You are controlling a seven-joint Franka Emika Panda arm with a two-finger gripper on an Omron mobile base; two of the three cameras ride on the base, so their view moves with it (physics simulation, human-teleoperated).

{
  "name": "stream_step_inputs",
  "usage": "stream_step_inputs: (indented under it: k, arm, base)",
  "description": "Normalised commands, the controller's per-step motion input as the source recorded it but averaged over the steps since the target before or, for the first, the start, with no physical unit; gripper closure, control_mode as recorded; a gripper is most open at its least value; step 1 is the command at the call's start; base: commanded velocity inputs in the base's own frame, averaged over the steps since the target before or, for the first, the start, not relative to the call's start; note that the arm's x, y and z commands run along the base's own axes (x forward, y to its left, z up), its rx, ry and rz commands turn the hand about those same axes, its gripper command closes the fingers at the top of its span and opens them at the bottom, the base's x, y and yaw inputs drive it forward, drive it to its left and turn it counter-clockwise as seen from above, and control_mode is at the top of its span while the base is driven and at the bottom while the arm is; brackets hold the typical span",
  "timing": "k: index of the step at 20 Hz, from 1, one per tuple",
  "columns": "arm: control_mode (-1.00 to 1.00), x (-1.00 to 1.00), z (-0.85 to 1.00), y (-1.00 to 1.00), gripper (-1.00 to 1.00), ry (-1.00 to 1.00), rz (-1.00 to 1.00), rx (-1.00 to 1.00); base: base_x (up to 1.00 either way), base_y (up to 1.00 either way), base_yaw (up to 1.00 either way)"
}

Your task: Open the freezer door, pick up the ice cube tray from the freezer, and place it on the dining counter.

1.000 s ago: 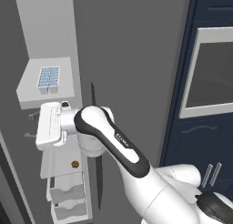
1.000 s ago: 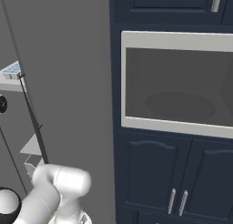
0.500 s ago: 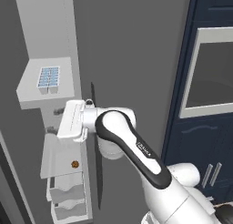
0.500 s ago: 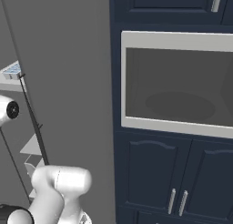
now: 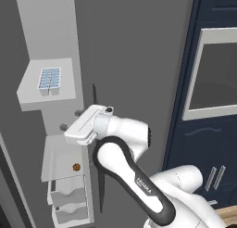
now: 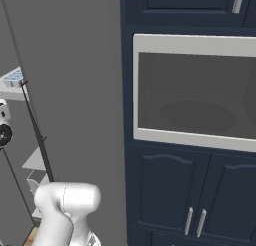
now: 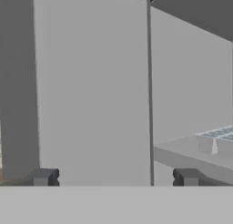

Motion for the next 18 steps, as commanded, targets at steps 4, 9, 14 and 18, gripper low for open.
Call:
stream_step_inputs:
  k: [4,9,14,18]
  arm:
    - [-1.0,-0.06,0.11,-0.33,-1.0,0.11,-0.4,0.0]
    - [-1.0,-0.07,0.27,-0.61,-1.0,0.14,-0.34,0.0]
    - [-1.0,0.0,0.34,-0.66,-1.0,0.21,-0.3,0.0]
    - [-1.0,0.0,0.36,-0.55,-1.0,0.2,-0.28,0.0]
  base:
    - [0.0,0.0,0.0]
    - [0.0,0.0,0.0]
    - [0.0,0.0,0.0]
    - [0.0,0.0,0.0]
